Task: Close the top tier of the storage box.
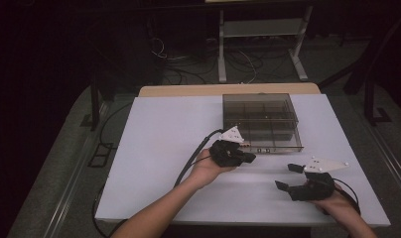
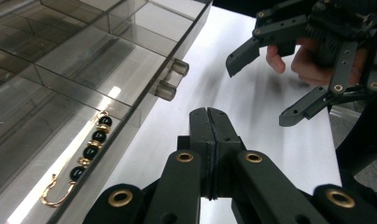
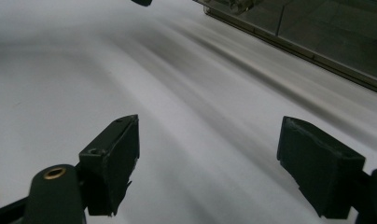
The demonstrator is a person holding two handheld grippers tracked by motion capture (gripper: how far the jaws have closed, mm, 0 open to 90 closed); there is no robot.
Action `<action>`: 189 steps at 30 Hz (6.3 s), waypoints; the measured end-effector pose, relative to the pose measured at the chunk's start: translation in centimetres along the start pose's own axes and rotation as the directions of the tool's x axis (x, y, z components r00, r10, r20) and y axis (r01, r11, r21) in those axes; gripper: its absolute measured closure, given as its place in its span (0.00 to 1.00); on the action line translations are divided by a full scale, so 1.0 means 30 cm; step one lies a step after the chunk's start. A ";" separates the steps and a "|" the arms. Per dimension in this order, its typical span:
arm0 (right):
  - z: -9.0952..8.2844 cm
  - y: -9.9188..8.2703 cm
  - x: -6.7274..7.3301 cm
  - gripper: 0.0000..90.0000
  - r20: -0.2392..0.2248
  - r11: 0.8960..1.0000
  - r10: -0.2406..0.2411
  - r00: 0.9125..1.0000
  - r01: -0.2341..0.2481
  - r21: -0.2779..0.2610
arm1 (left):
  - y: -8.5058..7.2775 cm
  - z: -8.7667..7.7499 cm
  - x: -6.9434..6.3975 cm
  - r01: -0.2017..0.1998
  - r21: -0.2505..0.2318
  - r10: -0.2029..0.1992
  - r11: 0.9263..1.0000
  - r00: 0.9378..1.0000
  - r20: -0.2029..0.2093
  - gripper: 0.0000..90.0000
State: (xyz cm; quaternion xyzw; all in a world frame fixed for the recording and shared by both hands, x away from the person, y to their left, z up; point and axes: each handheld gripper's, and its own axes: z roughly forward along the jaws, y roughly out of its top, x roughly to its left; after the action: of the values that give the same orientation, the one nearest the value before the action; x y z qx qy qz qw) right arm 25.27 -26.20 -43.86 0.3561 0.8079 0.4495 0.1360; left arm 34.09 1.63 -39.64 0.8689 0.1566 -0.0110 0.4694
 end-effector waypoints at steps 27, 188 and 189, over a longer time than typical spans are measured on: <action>-0.005 -0.001 0.006 0.23 -0.011 1.000 -0.008 1.000 0.008 -0.004 | 0.013 0.063 0.040 -0.004 -0.012 0.003 1.000 0.996 -0.093 0.99; 0.023 0.007 -0.001 0.23 -0.024 1.000 -0.012 1.000 0.012 0.007 | -0.209 -0.243 0.117 0.101 -0.062 -0.111 0.993 0.977 -0.184 0.22; 0.023 0.007 0.000 0.23 -0.025 1.000 -0.012 1.000 0.012 0.007 | -0.214 -0.248 0.115 0.101 -0.060 -0.110 0.993 0.976 -0.189 0.19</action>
State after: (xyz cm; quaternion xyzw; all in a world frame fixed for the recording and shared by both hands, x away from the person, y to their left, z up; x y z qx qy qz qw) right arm 25.74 -25.70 -44.09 0.3461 0.8132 0.4501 0.1277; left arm 34.61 11.91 -41.28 0.8444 0.2474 0.0519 0.4723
